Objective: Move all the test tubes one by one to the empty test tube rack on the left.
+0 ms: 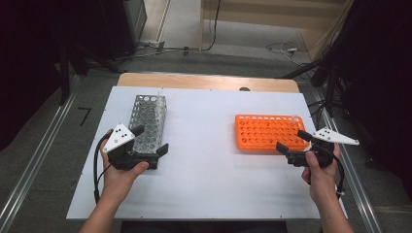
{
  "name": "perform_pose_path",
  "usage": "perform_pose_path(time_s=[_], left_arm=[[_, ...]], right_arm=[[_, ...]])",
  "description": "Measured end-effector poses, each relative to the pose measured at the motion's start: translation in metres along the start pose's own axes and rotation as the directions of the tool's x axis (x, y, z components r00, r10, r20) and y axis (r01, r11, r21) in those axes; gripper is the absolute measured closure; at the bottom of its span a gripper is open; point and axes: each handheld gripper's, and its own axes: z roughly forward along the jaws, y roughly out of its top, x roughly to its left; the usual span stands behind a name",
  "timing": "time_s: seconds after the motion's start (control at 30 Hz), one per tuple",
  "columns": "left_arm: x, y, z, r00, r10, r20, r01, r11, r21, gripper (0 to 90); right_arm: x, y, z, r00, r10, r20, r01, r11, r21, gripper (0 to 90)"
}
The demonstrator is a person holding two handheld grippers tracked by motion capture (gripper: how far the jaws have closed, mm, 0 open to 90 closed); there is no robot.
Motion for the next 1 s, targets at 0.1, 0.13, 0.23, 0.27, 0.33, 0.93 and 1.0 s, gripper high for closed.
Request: perform_pose_path(time_s=[0.1, 0.13, 0.23, 0.27, 0.33, 0.93, 1.0], left_arm=[[-0.001, -0.002, 0.001, 1.0000, -0.002, 0.003, 0.002, 1.0000, 0.005, 0.0], [-0.001, -0.002, 0.001, 1.0000, 0.001, 0.008, -0.001, 1.0000, 0.008, 0.0], [-0.001, -0.004, 0.002, 0.9999, 0.003, 0.010, -0.004, 0.9999, 0.017, 0.0], [-0.001, -0.005, 0.003, 0.9999, 0.003, 0.012, -0.003, 0.9998, 0.018, 0.0], [-0.001, -0.006, 0.003, 0.9999, 0.001, 0.016, -0.002, 0.9998, 0.021, 0.0], [-0.002, -0.009, 0.005, 0.9997, -0.005, 0.024, 0.004, 0.9995, 0.030, 0.0], [-0.002, -0.010, 0.006, 0.9997, -0.005, 0.024, 0.005, 0.9995, 0.031, 0.0]], right_arm=[[-0.009, 0.005, 0.007, 0.9993, 0.021, 0.031, -0.022, 1.000, 0.012, 0.0], [-0.013, 0.006, 0.010, 0.9989, 0.028, 0.037, -0.028, 0.999, 0.015, 0.0], [-0.024, 0.008, 0.019, 0.9981, 0.043, 0.044, -0.044, 0.999, 0.021, 0.0], [-0.028, 0.009, 0.023, 0.9975, 0.050, 0.051, -0.051, 0.998, 0.024, 0.0], [-0.036, 0.009, 0.030, 0.9969, 0.064, 0.045, -0.065, 0.998, 0.025, 0.5], [-0.076, -0.004, 0.071, 0.9719, 0.136, 0.192, -0.153, 0.985, 0.077, 40.6], [-0.077, -0.006, 0.072, 0.9705, 0.127, 0.205, -0.146, 0.986, 0.078, 44.5]])
